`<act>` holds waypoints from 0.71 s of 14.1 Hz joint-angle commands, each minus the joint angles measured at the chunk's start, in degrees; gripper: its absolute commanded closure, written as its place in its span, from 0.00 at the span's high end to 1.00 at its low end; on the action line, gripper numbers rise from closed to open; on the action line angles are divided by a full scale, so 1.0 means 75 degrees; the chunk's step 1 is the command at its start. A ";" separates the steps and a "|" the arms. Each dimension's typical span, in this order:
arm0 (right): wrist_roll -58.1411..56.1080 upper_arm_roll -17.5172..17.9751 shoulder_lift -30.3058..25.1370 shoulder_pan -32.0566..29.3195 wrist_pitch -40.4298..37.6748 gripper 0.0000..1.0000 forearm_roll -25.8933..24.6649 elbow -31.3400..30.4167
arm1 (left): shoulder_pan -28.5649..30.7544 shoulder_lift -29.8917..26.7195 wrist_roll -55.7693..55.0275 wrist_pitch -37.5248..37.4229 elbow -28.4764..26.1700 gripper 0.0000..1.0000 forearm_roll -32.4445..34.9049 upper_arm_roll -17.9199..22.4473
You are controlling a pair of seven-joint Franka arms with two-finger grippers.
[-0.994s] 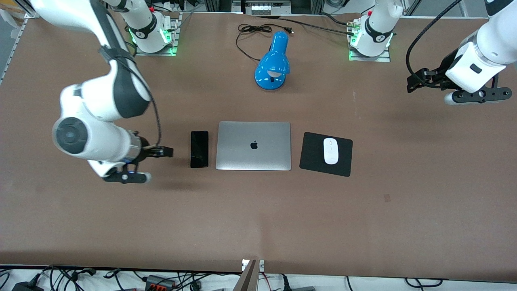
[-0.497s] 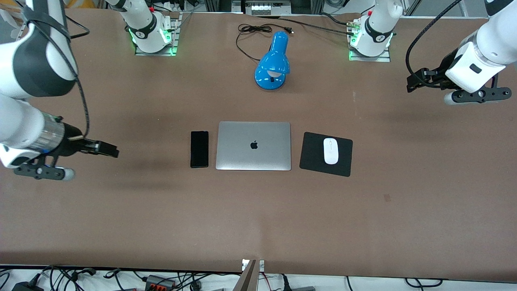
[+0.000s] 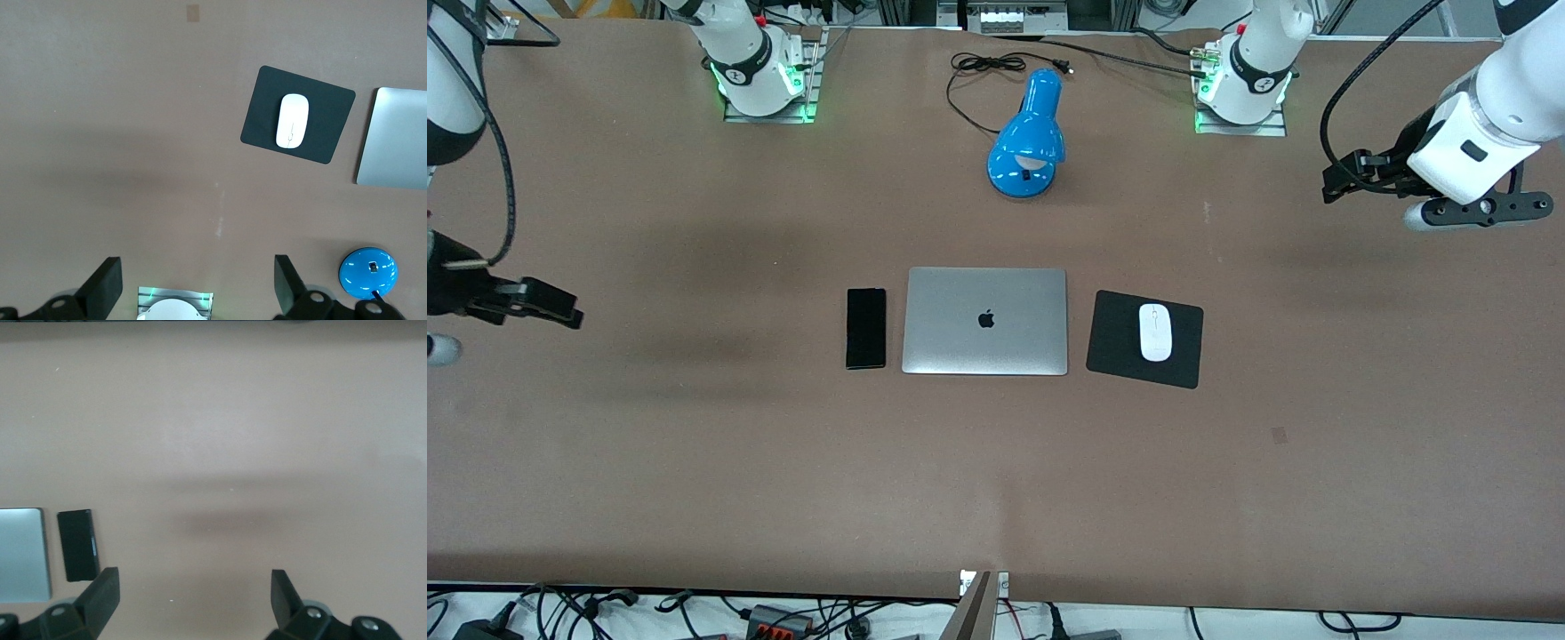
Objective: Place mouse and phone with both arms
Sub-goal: 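Open the right gripper and withdraw it away from the phone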
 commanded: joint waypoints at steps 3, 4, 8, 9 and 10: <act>-0.0195 -0.0426 -0.0348 0.0235 -0.0045 1.00 -0.0086 -0.0305 | 0.0006 -0.0058 0.0176 -0.0105 0.0059 1.00 -0.0083 0.0026; -0.0288 -0.0426 -0.0442 0.0235 -0.0057 1.00 -0.0075 -0.0399 | 0.0006 -0.0058 0.0176 -0.0105 0.0059 1.00 -0.0083 0.0026; -0.0418 -0.0426 -0.1366 0.0247 0.0609 1.00 -0.0028 -0.2024 | 0.0006 -0.0058 0.0176 -0.0105 0.0059 1.00 -0.0083 0.0026; -0.0407 -0.0414 -0.1601 0.0247 0.0727 1.00 -0.0005 -0.2458 | 0.0006 -0.0058 0.0176 -0.0105 0.0059 1.00 -0.0083 0.0026; -0.0406 -0.0414 -0.1812 0.0247 0.0891 1.00 0.0007 -0.2833 | 0.0006 -0.0058 0.0176 -0.0105 0.0059 1.00 -0.0083 0.0026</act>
